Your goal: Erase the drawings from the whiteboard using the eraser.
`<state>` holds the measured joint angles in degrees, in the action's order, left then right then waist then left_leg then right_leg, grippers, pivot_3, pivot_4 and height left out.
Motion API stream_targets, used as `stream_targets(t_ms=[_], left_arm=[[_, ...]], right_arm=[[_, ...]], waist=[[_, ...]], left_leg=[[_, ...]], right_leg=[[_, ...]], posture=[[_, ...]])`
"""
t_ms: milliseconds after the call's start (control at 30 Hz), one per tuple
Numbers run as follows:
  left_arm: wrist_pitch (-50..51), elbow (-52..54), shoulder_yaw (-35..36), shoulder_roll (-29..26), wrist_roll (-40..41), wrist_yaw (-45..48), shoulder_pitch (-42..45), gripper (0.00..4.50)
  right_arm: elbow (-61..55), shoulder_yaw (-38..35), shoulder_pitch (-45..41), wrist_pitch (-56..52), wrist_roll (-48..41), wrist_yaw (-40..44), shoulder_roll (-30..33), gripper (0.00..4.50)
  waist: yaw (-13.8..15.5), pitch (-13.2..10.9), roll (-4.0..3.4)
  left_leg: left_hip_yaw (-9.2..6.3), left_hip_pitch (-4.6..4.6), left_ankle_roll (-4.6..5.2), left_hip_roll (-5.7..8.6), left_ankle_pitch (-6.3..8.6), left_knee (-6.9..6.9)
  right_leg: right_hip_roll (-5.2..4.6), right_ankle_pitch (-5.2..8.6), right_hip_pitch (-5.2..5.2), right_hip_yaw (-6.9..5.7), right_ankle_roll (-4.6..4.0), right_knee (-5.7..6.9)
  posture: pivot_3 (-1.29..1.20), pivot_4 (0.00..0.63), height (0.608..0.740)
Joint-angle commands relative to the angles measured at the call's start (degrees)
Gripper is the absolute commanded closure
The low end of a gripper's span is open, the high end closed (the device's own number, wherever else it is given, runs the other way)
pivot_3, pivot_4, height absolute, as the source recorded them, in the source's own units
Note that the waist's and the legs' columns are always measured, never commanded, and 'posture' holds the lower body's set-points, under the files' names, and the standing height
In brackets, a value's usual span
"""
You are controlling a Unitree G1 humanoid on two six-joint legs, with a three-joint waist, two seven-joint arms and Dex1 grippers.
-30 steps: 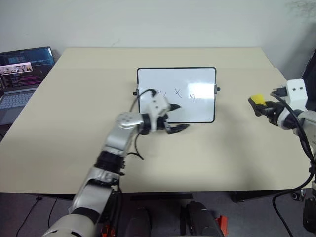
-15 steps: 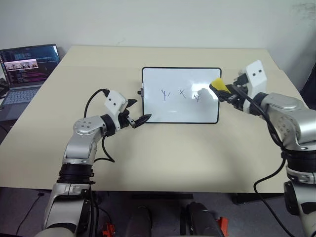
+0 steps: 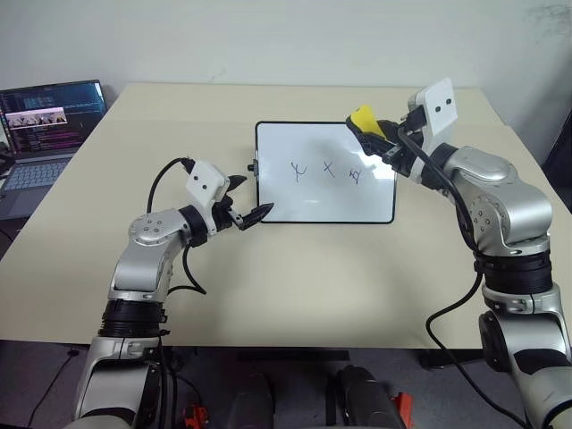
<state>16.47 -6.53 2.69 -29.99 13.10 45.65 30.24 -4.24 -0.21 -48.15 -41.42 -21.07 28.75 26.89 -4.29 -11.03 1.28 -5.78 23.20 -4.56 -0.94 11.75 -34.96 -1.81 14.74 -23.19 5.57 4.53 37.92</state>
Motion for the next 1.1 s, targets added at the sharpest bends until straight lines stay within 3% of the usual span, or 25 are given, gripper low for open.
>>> stream_targets(t_ms=[33,467,733,1100], left_arm=[[0.18,3.47,1.06,-0.92,1.15,-0.06,1.23,0.00],[1.70,5.42,0.14,-3.06,1.19,1.18,1.70,0.00],[1.71,5.04,-0.71,-3.53,0.40,1.60,1.99,0.00],[1.91,4.20,-2.42,-4.28,-0.58,2.20,0.29,0.00]], right_arm=[[-0.26,-2.60,-3.34,1.88,-0.51,-0.02,-0.17,3.35],[8.26,3.60,-13.61,9.36,3.48,1.92,-7.42,3.36],[16.58,11.33,-15.72,18.13,11.75,5.44,-9.82,3.36],[32.28,16.65,-17.32,28.89,20.58,5.27,-17.28,3.36]], waist=[[-0.10,0.00,0.00],[-0.60,-0.02,-0.03],[-0.64,-0.03,-0.04],[-0.78,-0.04,-0.06]], left_leg=[[0.00,0.00,0.00,0.00,0.00,0.00],[0.00,-0.01,0.00,0.00,0.00,0.01],[-0.01,-0.01,0.00,0.00,0.00,0.02],[-0.02,-0.02,0.00,-0.01,0.00,0.03]], right_leg=[[0.00,0.00,0.00,0.00,0.00,0.00],[0.00,0.01,-0.02,-0.01,-0.02,0.03],[0.00,0.01,-0.04,-0.02,-0.03,0.04],[0.01,0.01,-0.06,-0.02,-0.04,0.06]], posture=[[0.00,0.150,0.740],[0.00,0.150,0.740],[0.00,0.150,0.740],[0.00,0.150,0.740]])
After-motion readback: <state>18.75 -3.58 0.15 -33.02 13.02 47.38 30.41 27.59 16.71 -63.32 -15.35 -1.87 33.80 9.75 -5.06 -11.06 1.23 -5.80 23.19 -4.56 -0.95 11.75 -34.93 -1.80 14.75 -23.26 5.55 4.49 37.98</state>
